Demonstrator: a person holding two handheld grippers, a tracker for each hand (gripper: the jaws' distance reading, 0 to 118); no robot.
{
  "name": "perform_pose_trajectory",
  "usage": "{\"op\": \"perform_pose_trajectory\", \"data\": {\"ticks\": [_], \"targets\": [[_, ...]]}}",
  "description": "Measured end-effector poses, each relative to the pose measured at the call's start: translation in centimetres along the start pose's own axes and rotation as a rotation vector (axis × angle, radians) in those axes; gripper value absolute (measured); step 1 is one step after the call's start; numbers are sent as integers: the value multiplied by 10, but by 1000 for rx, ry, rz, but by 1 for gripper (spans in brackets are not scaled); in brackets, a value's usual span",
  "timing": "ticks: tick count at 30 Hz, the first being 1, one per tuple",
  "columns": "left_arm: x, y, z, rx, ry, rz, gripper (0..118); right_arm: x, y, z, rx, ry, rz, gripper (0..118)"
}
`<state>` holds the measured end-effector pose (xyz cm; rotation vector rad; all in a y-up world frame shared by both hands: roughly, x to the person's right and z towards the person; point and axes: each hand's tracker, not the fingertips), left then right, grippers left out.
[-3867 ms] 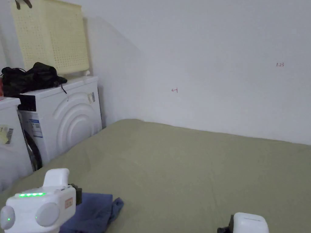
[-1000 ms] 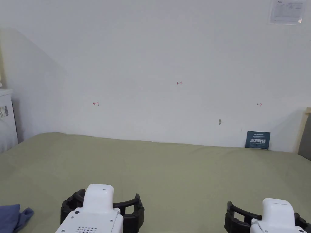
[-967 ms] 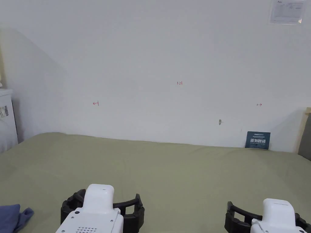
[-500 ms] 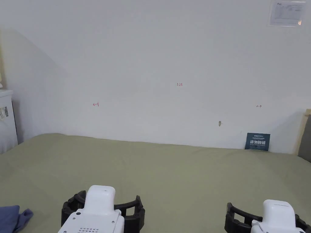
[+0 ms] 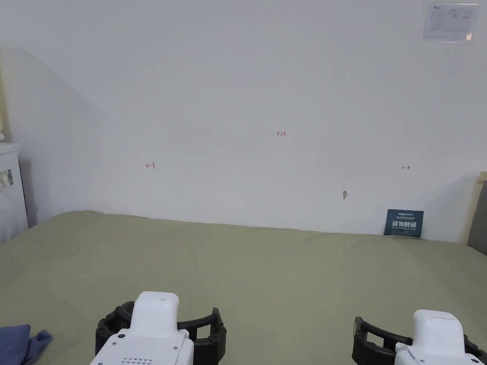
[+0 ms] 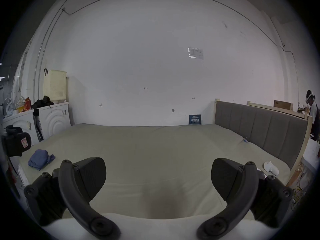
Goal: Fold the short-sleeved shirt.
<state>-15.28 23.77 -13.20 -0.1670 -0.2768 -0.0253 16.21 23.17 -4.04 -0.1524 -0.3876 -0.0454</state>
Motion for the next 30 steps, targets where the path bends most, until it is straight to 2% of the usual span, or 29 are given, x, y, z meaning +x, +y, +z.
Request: {"op": "perform_pose_trajectory", "data": {"ticks": [4,8,10,16,22,27,30], "targets": [[-1,0,0,-4,-5,14,118,4,3,-3,-33,28,-29,118],[-2,1,-1,-10,-2,22,118,2,9,-8,-94,-52,-36,118],[-3,1,-2,-11,-3,27,118,3,11,-11,-110,-60,-32,118],[-3,5,0,-3,-8,23,118,4,15,-6,-81,-21,-32,118],[-6,9,2,4,-6,25,118,8,22,-5,-68,-23,-42,118],[-6,10,1,3,-6,33,118,11,29,-8,-93,-28,-42,118],[-5,13,3,5,-5,38,118,13,31,-8,-100,2,-60,118]]}}
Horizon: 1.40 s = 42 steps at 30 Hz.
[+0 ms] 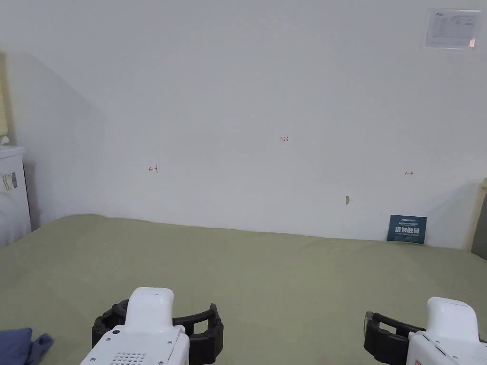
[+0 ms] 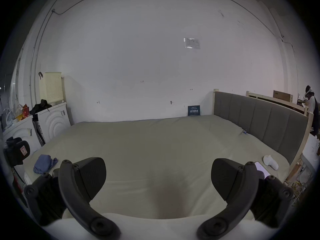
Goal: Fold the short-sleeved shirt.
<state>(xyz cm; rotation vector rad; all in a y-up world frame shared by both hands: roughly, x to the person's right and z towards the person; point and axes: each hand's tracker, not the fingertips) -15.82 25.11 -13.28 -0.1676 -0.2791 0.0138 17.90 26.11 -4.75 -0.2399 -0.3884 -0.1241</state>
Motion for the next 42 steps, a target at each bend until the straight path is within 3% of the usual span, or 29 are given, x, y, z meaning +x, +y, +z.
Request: {"op": "perform_pose_trajectory", "data": {"ticks": [18,26,35,42], "targets": [[0,-3,-8,-11,-6,12,118,-4,2,5,8,36,2,118],[5,-3,-3,-6,-14,1,118,-3,3,4,-8,-5,24,118],[6,-1,-1,-7,-19,8,118,2,3,8,32,-19,-8,118],[7,3,0,-7,-24,12,118,-3,-3,7,33,-56,44,118]]}}
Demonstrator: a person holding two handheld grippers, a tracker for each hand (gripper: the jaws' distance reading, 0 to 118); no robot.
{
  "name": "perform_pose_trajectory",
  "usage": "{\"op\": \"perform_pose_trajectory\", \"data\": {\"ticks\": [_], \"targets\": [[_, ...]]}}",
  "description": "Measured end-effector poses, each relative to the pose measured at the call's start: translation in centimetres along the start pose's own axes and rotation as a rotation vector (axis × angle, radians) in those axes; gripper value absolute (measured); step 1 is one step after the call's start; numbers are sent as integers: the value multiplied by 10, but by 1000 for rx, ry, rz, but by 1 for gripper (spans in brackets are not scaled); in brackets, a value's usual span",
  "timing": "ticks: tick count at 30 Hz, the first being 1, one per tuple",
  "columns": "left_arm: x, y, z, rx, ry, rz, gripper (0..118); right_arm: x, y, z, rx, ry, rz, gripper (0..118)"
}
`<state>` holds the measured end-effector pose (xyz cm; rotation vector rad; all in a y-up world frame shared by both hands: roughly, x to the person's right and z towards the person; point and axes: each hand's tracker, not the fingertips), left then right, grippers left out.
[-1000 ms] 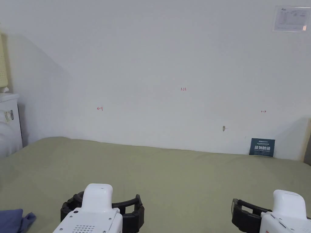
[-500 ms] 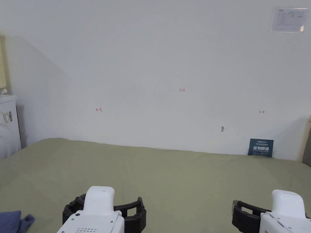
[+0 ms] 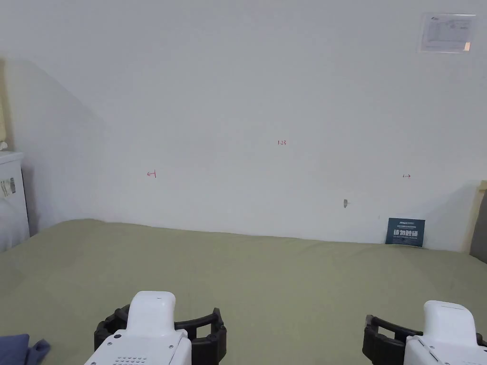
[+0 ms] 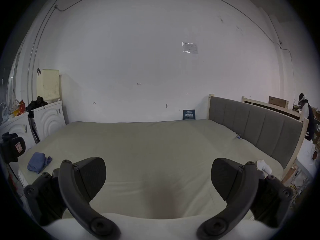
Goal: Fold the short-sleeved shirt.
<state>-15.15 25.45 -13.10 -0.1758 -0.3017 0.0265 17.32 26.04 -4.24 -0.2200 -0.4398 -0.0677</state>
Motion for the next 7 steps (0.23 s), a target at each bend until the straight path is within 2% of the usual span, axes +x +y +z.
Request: {"op": "perform_pose_trajectory", "data": {"ticks": [7], "targets": [[0,3,3,2,3,-7,118,-4,0,-1,-16,43,-40,118]]}}
